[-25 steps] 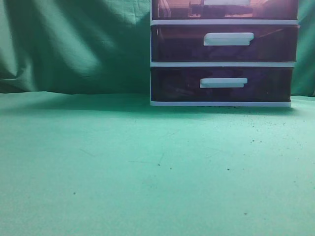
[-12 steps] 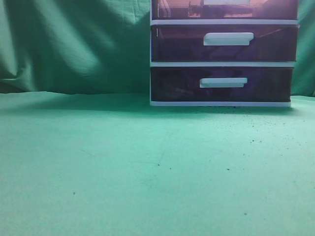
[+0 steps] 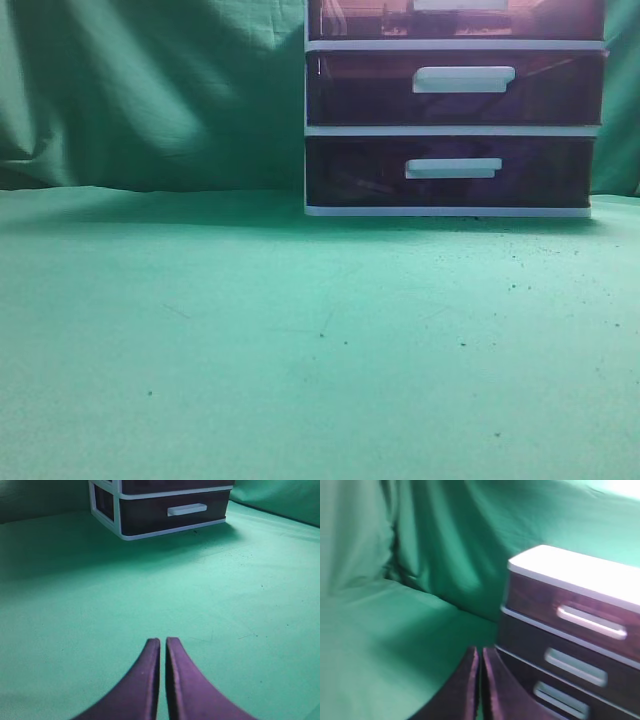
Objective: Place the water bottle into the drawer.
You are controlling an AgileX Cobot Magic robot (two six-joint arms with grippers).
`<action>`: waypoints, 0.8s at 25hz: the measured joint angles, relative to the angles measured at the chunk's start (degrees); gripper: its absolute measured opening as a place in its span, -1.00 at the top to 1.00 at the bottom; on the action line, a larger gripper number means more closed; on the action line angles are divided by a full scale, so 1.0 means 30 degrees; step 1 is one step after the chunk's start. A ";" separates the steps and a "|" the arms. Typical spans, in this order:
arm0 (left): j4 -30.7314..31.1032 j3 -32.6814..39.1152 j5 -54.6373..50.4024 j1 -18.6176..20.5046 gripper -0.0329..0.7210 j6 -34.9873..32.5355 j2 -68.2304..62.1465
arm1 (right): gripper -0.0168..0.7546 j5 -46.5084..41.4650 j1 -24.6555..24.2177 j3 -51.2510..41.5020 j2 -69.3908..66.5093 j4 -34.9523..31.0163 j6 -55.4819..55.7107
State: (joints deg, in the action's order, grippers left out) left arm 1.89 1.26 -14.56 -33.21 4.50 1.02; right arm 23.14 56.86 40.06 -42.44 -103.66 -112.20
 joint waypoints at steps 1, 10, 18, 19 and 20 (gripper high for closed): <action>0.0000 0.0000 0.0000 0.0000 0.91 0.0000 0.0000 | 0.96 -0.0648 0.0000 0.0000 0.0000 0.0000 0.0000; 0.0000 0.0000 0.0000 0.0000 0.91 0.0000 0.0000 | 0.83 -0.9114 -0.1064 -0.0037 0.0965 0.9763 0.8450; 0.0000 0.0000 0.0000 0.0000 0.91 0.0000 0.0000 | 0.83 -1.5393 -0.5584 -0.1127 0.2909 2.2985 2.5108; 0.0000 0.0000 0.0000 0.0000 0.91 0.0000 0.0000 | 0.83 -1.5437 -0.6087 -0.1563 0.3472 2.4196 2.6659; 0.0000 0.0000 0.0000 0.0000 0.91 0.0000 0.0000 | 0.83 -1.5438 -0.6643 -0.2053 0.3995 2.5618 2.8695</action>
State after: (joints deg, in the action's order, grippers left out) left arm 1.89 1.26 -14.56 -33.21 4.50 1.02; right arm -23.17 36.93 33.90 -30.45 -26.81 -26.11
